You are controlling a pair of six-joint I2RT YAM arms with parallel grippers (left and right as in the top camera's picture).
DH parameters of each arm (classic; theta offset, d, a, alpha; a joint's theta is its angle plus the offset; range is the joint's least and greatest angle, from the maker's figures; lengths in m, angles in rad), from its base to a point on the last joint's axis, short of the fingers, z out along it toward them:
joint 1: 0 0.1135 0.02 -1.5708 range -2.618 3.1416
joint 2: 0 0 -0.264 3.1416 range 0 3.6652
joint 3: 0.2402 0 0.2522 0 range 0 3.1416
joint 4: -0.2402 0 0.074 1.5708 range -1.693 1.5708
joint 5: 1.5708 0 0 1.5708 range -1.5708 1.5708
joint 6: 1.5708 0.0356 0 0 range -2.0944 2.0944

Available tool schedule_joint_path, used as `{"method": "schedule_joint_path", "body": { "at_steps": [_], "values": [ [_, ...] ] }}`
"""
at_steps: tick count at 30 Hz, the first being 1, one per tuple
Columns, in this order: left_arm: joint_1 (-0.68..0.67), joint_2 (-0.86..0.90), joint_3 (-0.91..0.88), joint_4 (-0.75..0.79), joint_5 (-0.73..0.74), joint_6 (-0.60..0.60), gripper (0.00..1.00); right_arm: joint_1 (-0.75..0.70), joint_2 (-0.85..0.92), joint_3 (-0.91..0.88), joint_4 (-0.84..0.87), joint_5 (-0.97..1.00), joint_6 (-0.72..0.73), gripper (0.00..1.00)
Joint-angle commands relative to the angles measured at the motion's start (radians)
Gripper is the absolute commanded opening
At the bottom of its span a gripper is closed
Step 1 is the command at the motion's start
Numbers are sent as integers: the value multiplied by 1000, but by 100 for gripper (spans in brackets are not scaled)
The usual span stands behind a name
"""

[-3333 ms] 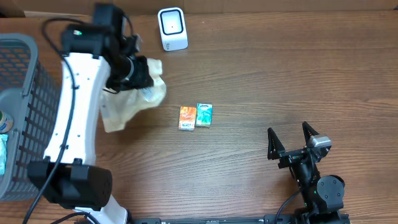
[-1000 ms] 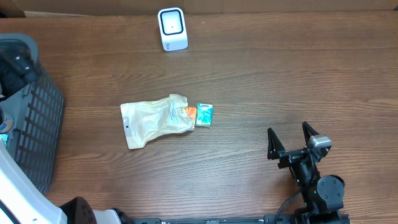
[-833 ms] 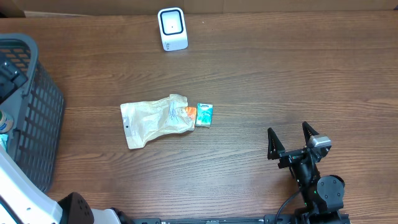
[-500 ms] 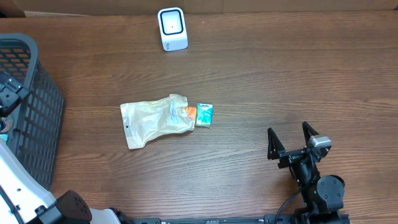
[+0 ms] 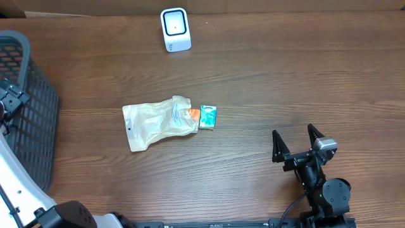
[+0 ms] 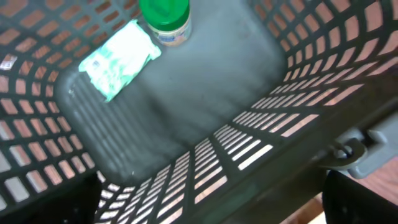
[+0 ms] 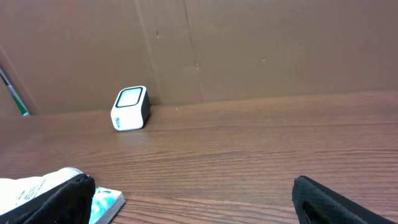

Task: Scan the item barcode
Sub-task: 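Open the left gripper and move it back over the basket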

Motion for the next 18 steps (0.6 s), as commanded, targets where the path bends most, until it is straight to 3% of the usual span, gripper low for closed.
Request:
{"method": "schedule_joint_path", "body": {
  "at_steps": [1,6,18],
  "values": [
    [23,53,-76,18,-97,14,92,-5,-11,-11,3,-5,3,100],
    [21,48,-50,58,46,100,92,-5,-11,-11,3,-5,3,100],
    [21,-10,97,67,192,205,88,-5,-11,-11,3,-5,3,100]
  ]
}}
